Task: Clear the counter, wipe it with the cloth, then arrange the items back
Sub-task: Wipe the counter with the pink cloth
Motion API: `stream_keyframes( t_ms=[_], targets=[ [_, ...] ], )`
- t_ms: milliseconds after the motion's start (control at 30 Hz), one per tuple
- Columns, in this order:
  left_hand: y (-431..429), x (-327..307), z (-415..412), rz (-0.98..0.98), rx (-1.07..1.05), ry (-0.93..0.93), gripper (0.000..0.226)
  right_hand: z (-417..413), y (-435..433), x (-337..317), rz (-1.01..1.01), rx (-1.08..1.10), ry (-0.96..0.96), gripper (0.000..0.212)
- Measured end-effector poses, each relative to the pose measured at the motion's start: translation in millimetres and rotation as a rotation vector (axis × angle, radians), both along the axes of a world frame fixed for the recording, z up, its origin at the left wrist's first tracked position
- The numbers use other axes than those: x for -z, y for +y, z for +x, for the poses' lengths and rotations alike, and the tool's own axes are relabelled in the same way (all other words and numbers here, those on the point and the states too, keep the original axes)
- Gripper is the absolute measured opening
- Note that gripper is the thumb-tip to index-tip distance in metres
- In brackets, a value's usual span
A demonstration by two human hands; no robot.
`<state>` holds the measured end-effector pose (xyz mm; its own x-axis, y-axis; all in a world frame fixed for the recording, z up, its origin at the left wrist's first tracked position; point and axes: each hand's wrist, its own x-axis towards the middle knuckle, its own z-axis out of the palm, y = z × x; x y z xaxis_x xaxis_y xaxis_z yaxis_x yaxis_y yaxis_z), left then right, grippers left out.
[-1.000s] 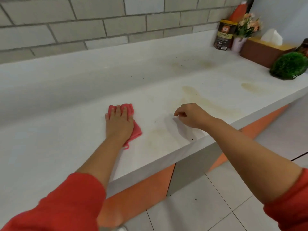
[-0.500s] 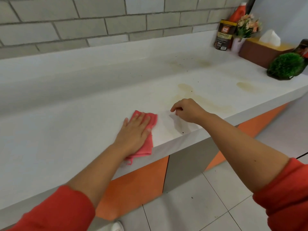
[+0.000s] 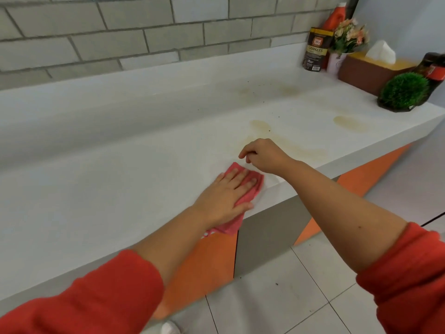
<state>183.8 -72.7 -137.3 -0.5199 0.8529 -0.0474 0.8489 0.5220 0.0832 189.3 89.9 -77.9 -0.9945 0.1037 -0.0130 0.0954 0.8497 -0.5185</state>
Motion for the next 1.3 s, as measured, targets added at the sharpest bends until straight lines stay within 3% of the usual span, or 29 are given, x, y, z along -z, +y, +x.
stream_keyframes(
  t_ms=[100,267,333,533,733,967,1067,1200,1300],
  targets=[
    [-37,-2,-7,-0.054,0.012,-0.021,0.062,-3,6,0,-0.004,-0.001,0.006,0.040],
    [-22,-2,-24,0.051,-0.407,-0.088,0.056,-7,12,2,-0.010,0.032,0.000,0.042],
    [7,3,-14,0.052,-0.479,-0.061,0.058,-11,9,2,-0.014,0.030,0.004,0.042],
    [-12,10,21,0.020,-0.108,0.076,0.065,-21,-6,4,0.005,-0.023,0.000,0.040],
    [-79,18,12,-0.026,-0.141,0.250,0.075,-18,-3,2,0.000,-0.020,0.005,0.040],
    [5,14,20,0.011,-0.294,0.105,0.070,-12,-6,-2,-0.010,-0.032,0.019,0.038],
    [42,8,24,0.155,-0.214,0.029,0.059,-10,-8,-8,-0.009,-0.029,0.029,0.038],
    [49,-21,22,0.664,-0.289,-0.424,0.029,-9,-5,-27,-0.070,-0.003,0.094,0.037],
    [24,-45,4,0.747,-0.322,-0.303,0.027,-12,1,-40,-0.148,0.055,0.184,0.036]
  ],
)
